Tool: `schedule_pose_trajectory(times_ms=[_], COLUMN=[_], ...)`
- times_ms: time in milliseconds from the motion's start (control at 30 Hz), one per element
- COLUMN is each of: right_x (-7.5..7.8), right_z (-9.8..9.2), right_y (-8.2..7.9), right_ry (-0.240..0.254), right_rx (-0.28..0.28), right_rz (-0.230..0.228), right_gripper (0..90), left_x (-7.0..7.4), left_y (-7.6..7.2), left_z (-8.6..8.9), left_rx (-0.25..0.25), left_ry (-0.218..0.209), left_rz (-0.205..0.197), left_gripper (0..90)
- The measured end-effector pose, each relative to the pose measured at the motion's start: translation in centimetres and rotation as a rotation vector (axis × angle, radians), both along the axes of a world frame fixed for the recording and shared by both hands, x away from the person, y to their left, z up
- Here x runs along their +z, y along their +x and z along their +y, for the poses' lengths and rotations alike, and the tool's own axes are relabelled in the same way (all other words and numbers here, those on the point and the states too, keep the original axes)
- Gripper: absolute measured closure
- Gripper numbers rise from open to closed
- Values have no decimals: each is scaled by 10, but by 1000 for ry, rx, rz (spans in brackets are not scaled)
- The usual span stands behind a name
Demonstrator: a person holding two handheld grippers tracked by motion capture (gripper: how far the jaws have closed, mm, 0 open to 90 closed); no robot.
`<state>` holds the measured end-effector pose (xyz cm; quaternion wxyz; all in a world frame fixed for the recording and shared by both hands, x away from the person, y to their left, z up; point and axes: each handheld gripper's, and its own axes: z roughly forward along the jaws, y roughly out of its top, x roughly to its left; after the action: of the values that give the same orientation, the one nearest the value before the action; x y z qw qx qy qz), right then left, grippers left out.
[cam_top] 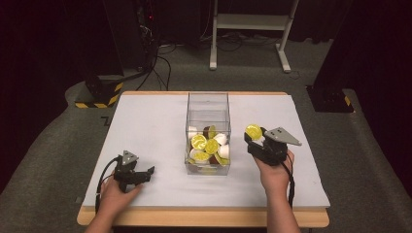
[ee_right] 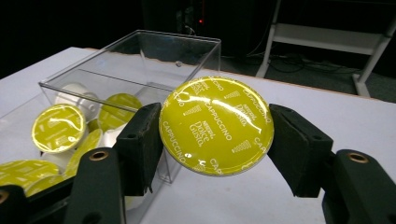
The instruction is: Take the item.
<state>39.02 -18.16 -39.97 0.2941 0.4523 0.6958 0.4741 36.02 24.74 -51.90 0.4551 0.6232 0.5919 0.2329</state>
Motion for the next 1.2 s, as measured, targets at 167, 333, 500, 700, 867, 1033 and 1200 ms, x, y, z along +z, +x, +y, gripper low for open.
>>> schedule_pose_trajectory(times_ms=[167, 333, 500, 700, 867, 1033, 1200], right_x=[-3, -5, -9, -18, -27, -37, -45], right_z=[-8, -13, -19, -24, -26, -27, -28], right_y=[2, 4, 6, 11, 15, 20, 23], right_ry=[-4, -5, -18, -40, -61, -86, -97], right_rx=[-28, -47, -69, -98, -109, -114, -121], right_rz=[7, 14, 25, 48, 72, 103, 129], right_gripper=[383, 383, 383, 383, 383, 383, 383], left_x=[0, 0, 0, 0, 0, 0, 0], left_y=[0, 0, 0, 0, 0, 0, 0], left_z=[0, 0, 0, 0, 0, 0, 0], left_rx=[0, 0, 0, 0, 0, -1, 0], left_ry=[0, 0, 0, 0, 0, 1, 0], left_rz=[0, 0, 0, 0, 0, 0, 0], left_gripper=[162, 162, 162, 162, 162, 163, 162])
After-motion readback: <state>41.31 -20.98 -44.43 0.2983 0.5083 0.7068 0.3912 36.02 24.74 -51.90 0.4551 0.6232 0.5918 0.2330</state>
